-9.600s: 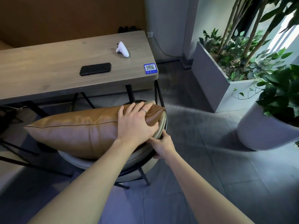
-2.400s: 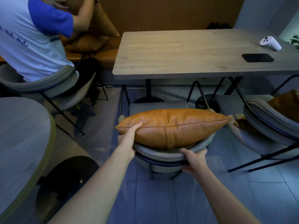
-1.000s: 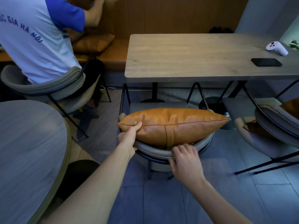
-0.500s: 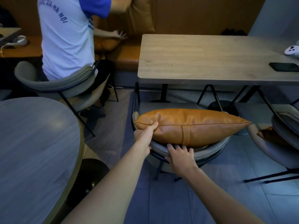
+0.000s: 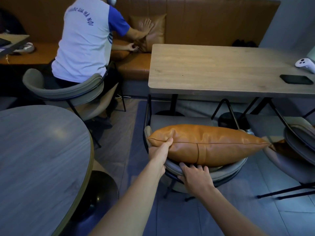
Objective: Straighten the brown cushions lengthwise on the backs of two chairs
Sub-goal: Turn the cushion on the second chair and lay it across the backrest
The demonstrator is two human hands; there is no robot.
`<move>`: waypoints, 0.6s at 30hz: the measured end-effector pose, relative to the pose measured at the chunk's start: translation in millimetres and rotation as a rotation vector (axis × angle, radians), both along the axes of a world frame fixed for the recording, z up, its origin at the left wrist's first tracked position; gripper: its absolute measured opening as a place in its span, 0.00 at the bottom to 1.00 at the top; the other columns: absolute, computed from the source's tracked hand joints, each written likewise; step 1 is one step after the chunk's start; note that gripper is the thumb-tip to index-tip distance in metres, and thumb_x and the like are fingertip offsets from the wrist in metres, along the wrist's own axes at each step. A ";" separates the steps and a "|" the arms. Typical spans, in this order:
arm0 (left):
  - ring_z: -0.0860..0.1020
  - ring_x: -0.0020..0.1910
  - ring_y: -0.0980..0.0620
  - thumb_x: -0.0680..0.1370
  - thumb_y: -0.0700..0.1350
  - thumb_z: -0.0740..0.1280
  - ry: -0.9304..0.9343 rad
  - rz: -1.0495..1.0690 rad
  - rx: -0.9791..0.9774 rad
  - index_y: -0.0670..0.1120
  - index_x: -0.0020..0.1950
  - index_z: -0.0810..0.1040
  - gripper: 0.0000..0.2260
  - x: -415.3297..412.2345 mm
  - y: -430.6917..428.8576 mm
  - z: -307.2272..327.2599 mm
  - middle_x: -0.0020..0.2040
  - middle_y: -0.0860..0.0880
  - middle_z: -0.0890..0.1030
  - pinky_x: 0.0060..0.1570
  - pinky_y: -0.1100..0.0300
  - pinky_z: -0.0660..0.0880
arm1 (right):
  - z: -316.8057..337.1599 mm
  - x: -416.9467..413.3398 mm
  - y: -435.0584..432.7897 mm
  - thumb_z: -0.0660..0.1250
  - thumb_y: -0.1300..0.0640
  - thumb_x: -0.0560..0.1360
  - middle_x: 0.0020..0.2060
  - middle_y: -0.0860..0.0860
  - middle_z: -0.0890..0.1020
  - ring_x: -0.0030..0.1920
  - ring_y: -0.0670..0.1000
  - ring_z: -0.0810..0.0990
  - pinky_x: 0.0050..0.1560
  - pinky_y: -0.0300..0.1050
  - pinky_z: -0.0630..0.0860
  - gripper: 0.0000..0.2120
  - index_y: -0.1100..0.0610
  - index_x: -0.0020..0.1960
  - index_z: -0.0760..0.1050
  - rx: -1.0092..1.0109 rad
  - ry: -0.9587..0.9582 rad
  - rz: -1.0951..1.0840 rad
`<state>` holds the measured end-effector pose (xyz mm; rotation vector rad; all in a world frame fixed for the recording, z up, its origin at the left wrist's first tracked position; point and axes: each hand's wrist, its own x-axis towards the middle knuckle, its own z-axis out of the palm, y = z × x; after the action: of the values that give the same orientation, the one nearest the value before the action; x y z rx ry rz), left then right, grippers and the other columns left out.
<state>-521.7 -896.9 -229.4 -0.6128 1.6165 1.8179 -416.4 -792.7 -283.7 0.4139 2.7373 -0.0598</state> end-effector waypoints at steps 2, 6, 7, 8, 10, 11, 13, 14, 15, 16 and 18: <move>0.71 0.70 0.39 0.70 0.55 0.79 -0.019 -0.012 0.002 0.45 0.78 0.61 0.43 -0.2 2.7 3.2 0.73 0.44 0.72 0.66 0.34 0.69 | 1.2 0.2 3.3 0.55 0.41 0.83 0.66 0.52 0.78 0.65 0.60 0.74 0.63 0.58 0.65 0.23 0.45 0.76 0.60 -0.018 -0.004 -0.002; 0.69 0.72 0.37 0.71 0.58 0.77 -0.048 -0.045 0.010 0.45 0.80 0.58 0.45 -4.5 6.5 4.0 0.75 0.43 0.70 0.67 0.33 0.67 | 2.8 -2.4 13.5 0.54 0.41 0.84 0.69 0.52 0.75 0.68 0.60 0.71 0.64 0.59 0.64 0.24 0.45 0.77 0.59 -0.045 -0.019 0.031; 0.69 0.72 0.37 0.71 0.58 0.77 -0.055 -0.049 0.016 0.45 0.80 0.58 0.45 -4.5 8.4 4.0 0.75 0.43 0.69 0.67 0.32 0.67 | 3.6 -2.2 17.3 0.54 0.41 0.84 0.70 0.52 0.74 0.69 0.59 0.71 0.64 0.58 0.64 0.24 0.45 0.78 0.58 -0.043 -0.026 0.036; 0.68 0.72 0.37 0.71 0.58 0.77 -0.061 -0.054 0.020 0.45 0.79 0.58 0.45 -4.1 11.2 4.3 0.76 0.42 0.69 0.66 0.31 0.66 | 4.3 -2.1 21.4 0.54 0.41 0.84 0.70 0.52 0.74 0.69 0.59 0.71 0.64 0.58 0.64 0.24 0.45 0.78 0.58 -0.039 -0.033 0.035; 0.68 0.73 0.36 0.71 0.57 0.77 -0.064 -0.056 0.021 0.45 0.79 0.58 0.44 -2.4 17.5 5.1 0.76 0.42 0.68 0.66 0.30 0.67 | 5.2 -1.2 29.2 0.54 0.40 0.84 0.70 0.52 0.74 0.69 0.59 0.70 0.63 0.59 0.64 0.25 0.45 0.78 0.57 -0.029 -0.040 0.024; 0.68 0.73 0.36 0.71 0.57 0.77 -0.062 -0.055 0.021 0.45 0.79 0.57 0.45 -2.2 21.0 5.1 0.76 0.42 0.68 0.66 0.30 0.67 | 5.2 -0.7 31.8 0.54 0.40 0.84 0.70 0.52 0.74 0.69 0.59 0.71 0.63 0.59 0.64 0.25 0.45 0.78 0.58 -0.022 -0.035 0.014; 0.68 0.72 0.36 0.71 0.57 0.77 -0.059 -0.053 0.014 0.45 0.80 0.57 0.45 -3.8 26.4 3.0 0.76 0.42 0.68 0.66 0.30 0.67 | 4.3 -0.4 32.9 0.54 0.40 0.84 0.69 0.52 0.75 0.68 0.60 0.72 0.62 0.59 0.65 0.24 0.46 0.77 0.58 -0.002 -0.017 0.004; 0.68 0.72 0.36 0.71 0.57 0.77 -0.058 -0.055 0.005 0.45 0.79 0.57 0.45 -4.9 27.4 0.8 0.76 0.42 0.68 0.65 0.29 0.67 | 2.6 0.2 31.9 0.54 0.40 0.84 0.69 0.53 0.75 0.67 0.60 0.73 0.62 0.59 0.65 0.24 0.46 0.77 0.58 0.011 -0.007 0.009; 0.68 0.72 0.36 0.71 0.57 0.77 -0.057 -0.060 -0.003 0.45 0.79 0.58 0.44 -6.1 28.0 -1.3 0.76 0.42 0.68 0.65 0.28 0.67 | 0.5 1.1 30.8 0.54 0.41 0.84 0.68 0.53 0.76 0.65 0.61 0.74 0.61 0.59 0.66 0.24 0.47 0.77 0.58 0.028 0.004 0.016; 0.69 0.72 0.36 0.71 0.58 0.77 -0.055 -0.063 -0.007 0.46 0.79 0.58 0.44 -6.8 27.8 -3.1 0.76 0.42 0.68 0.64 0.27 0.68 | -1.3 2.3 30.3 0.54 0.41 0.84 0.67 0.53 0.77 0.64 0.61 0.75 0.60 0.59 0.66 0.24 0.47 0.77 0.58 0.045 0.016 0.026; 0.70 0.71 0.36 0.71 0.58 0.77 -0.050 -0.065 -0.007 0.46 0.79 0.58 0.44 -7.1 26.3 -4.4 0.76 0.42 0.69 0.64 0.27 0.68 | -3.4 3.5 30.3 0.54 0.41 0.84 0.66 0.53 0.78 0.62 0.61 0.76 0.58 0.57 0.66 0.24 0.48 0.77 0.59 0.076 0.033 0.043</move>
<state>-528.8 -870.6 -233.8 -0.5974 1.5916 1.7374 -412.8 -762.4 -287.1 0.3779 2.7864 0.0486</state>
